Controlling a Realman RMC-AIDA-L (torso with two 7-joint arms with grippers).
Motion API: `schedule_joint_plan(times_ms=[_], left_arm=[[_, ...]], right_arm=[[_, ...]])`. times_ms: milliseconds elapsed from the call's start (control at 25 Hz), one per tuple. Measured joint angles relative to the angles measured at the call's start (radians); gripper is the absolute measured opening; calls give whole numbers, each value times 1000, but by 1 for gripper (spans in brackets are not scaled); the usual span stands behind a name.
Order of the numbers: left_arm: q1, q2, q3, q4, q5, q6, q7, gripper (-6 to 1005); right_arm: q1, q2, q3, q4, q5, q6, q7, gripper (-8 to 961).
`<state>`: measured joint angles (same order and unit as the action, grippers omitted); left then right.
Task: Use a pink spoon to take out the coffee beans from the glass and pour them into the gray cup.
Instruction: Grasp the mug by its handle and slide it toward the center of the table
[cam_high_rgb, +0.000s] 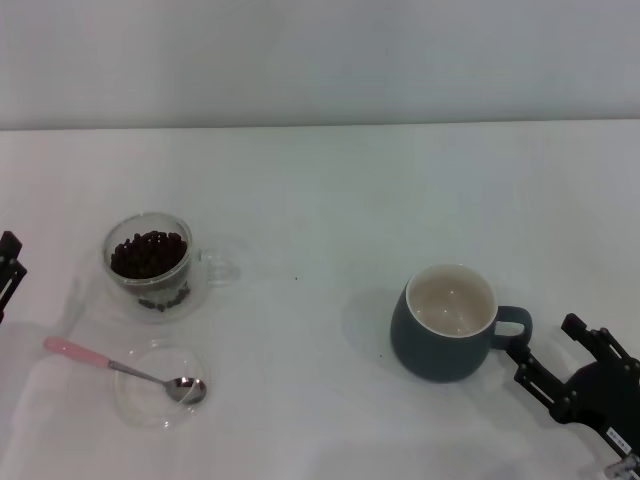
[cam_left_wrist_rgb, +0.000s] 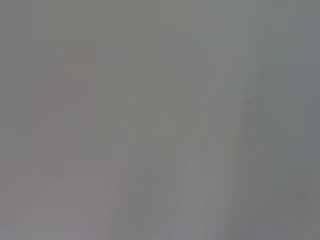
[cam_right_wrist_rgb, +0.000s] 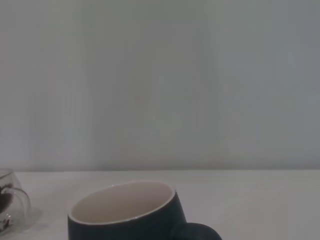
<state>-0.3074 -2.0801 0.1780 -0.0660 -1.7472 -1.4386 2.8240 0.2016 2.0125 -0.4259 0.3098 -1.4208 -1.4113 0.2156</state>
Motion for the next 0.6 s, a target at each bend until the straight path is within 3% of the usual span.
schedule_joint_plan(times_ms=[600], left_arm=[[0,0,0,2,0,0,0,872]], right_arm=[[50,2,51,0,0,66,2,701]])
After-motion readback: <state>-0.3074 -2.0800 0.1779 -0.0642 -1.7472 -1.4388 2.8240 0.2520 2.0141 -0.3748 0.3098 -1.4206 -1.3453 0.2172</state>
